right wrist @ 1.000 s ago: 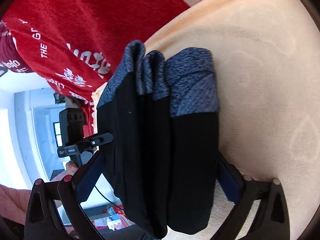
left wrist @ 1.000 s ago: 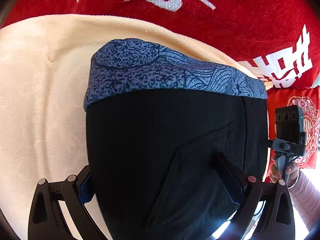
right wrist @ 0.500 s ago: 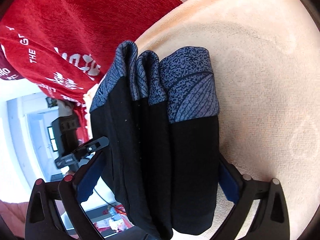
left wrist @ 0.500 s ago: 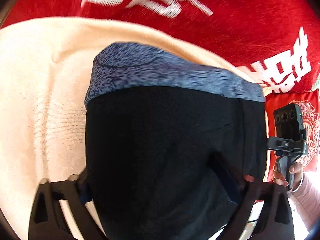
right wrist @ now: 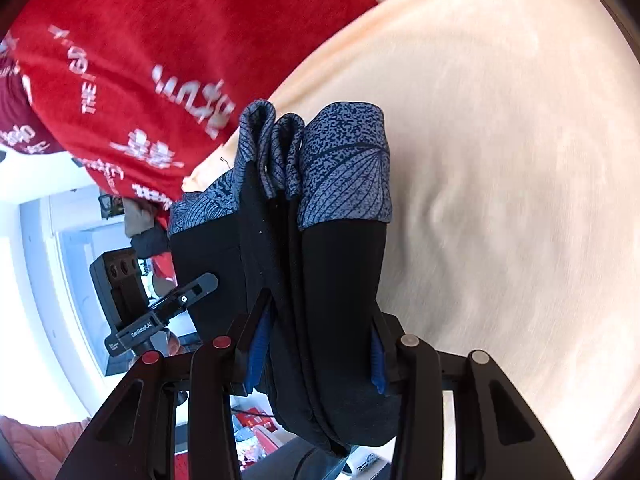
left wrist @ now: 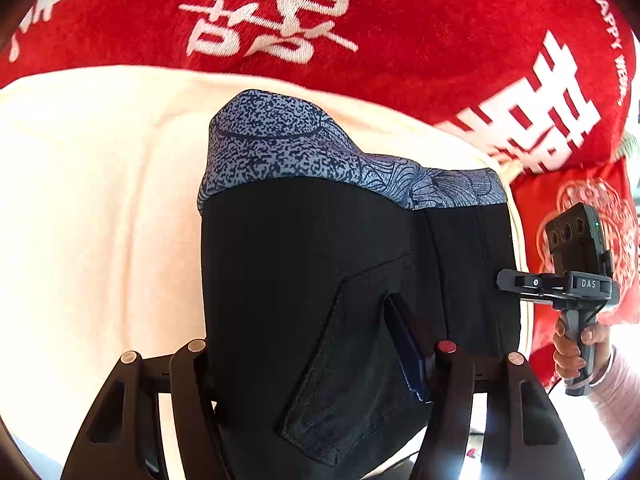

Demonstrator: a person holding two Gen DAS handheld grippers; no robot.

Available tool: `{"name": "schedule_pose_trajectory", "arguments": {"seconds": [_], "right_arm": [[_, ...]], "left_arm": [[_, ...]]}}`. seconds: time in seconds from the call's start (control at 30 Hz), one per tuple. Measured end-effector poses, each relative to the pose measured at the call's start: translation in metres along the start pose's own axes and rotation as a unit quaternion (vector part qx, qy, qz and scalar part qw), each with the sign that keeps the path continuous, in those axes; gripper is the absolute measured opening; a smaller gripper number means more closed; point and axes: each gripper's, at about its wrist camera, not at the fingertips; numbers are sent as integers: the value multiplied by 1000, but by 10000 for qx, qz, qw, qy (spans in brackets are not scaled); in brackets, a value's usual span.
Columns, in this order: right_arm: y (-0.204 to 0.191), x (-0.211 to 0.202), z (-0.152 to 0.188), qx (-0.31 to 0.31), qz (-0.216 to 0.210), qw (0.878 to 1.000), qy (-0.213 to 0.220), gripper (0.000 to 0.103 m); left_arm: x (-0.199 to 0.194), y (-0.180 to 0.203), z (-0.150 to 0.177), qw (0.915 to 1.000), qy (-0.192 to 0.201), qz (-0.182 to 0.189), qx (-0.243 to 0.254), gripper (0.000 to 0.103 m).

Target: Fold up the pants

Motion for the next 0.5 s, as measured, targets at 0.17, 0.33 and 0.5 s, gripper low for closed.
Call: {"name": "schedule_pose_trajectory", "arguments": {"seconds": [0.17, 0.33, 0.5], "right_arm": [[-2, 14, 53, 203, -299, 9993, 102, 45], [2, 39, 83, 365, -361, 9986, 152, 45], [15, 72, 91, 434, 164, 9987, 195, 52]], "left_arm": [[-21, -8, 34, 9999, -120, 32, 23, 66], [-38, -31, 62, 9996, -270, -18, -2, 66], [-20, -60, 82, 9986, -390, -360, 72, 76]]}}
Point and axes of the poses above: each gripper's, at about its wrist camera, not at the fingertips, and x roughly the way its jaws point, y to its right, z to its underside, and after that the axes turned 9 degrees about x, right-handed
